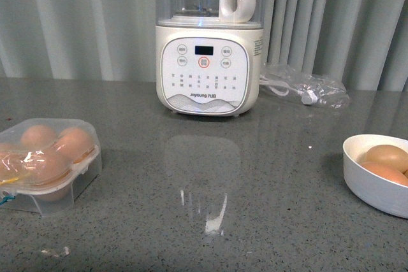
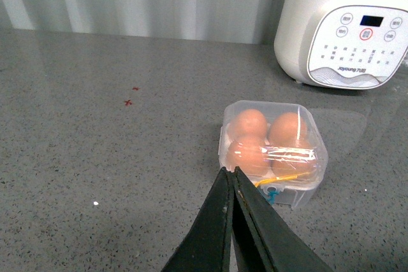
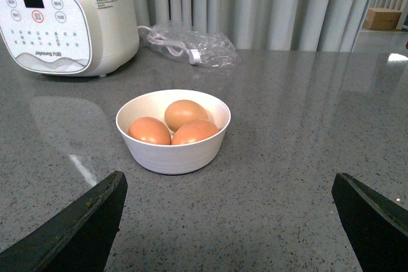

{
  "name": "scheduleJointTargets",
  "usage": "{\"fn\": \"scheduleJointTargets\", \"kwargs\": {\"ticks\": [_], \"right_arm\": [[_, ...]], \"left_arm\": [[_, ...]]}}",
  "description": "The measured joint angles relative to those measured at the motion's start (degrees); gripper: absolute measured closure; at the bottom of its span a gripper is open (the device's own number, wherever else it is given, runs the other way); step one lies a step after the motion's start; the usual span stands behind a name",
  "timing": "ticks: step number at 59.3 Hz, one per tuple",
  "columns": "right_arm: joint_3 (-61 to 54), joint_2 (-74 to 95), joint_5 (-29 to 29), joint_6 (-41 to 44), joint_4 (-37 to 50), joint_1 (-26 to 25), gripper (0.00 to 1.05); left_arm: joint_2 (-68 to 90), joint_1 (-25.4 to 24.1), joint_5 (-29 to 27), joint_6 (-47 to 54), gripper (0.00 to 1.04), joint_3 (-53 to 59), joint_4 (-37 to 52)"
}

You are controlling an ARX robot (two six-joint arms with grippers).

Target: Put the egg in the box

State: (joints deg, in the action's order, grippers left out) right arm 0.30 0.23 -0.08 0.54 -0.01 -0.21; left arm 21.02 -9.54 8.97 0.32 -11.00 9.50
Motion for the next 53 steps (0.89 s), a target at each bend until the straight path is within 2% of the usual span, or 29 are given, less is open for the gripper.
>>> {"fn": "scheduleJointTargets", "kwargs": {"ticks": [8,12,18,34,40,53], "right_arm": [[0.0,0.0,0.0,0.0,0.0,0.0,0.07],[0.0,0.0,0.0,0.0,0.0,0.0,0.07],[0.0,0.0,-0.1,0.0,0.0,0.0,0.07],[0.0,0.0,0.0,0.0,0.0,0.0,0.07],[0.0,0.0,0.0,0.0,0.0,0.0,0.07],[0.0,0.0,0.0,0.0,0.0,0.0,0.07]], "left_arm": [[-2.5,2.5,-2.4,-0.2,1.01,2.4,0.1],[-4.2,7.6,-8.5,-0.3,1.01,3.9,0.0],[-6.0,9.4,-8.8,-0.3,1.01,5.1,-0.2],[-9.8,9.6,-9.0,-0.3,1.01,7.6,-1.6],[-16.0,9.6,-9.0,-0.3,1.01,8.3,-8.9],[-20.3,9.6,-9.0,-0.4,1.01,9.3,-9.7]]}}
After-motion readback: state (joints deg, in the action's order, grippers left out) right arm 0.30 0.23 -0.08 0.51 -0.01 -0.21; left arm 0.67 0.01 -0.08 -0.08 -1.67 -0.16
